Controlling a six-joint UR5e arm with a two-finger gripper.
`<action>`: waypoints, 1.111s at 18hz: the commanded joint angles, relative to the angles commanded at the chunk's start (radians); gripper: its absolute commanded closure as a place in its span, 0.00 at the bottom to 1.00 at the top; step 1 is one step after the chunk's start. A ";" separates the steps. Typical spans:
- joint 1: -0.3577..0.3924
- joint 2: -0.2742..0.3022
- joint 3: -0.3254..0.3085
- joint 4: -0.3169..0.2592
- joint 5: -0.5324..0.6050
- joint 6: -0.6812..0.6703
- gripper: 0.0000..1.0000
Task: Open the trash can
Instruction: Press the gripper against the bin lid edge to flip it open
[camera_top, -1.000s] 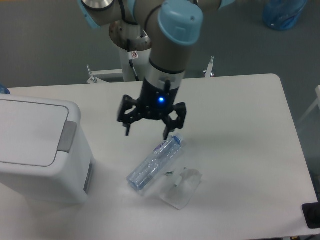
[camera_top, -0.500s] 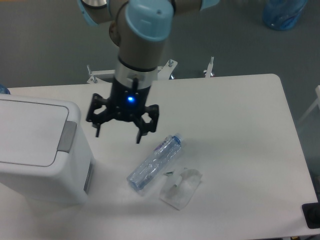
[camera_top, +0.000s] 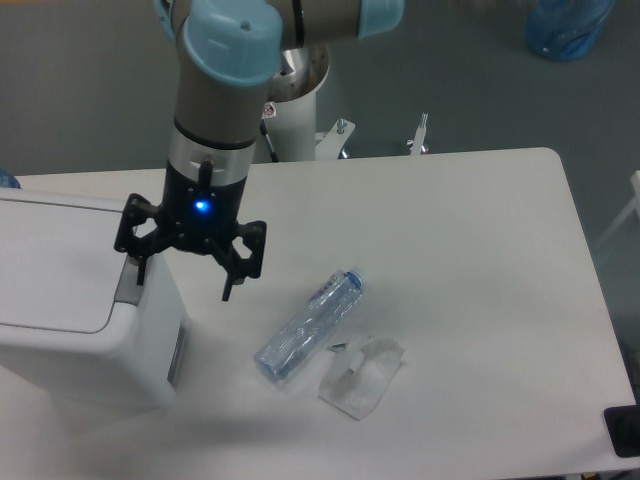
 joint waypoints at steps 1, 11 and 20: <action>0.000 0.000 -0.003 0.000 0.002 0.000 0.00; 0.000 0.002 -0.017 0.003 0.028 0.002 0.00; 0.000 -0.002 -0.018 0.002 0.029 -0.002 0.00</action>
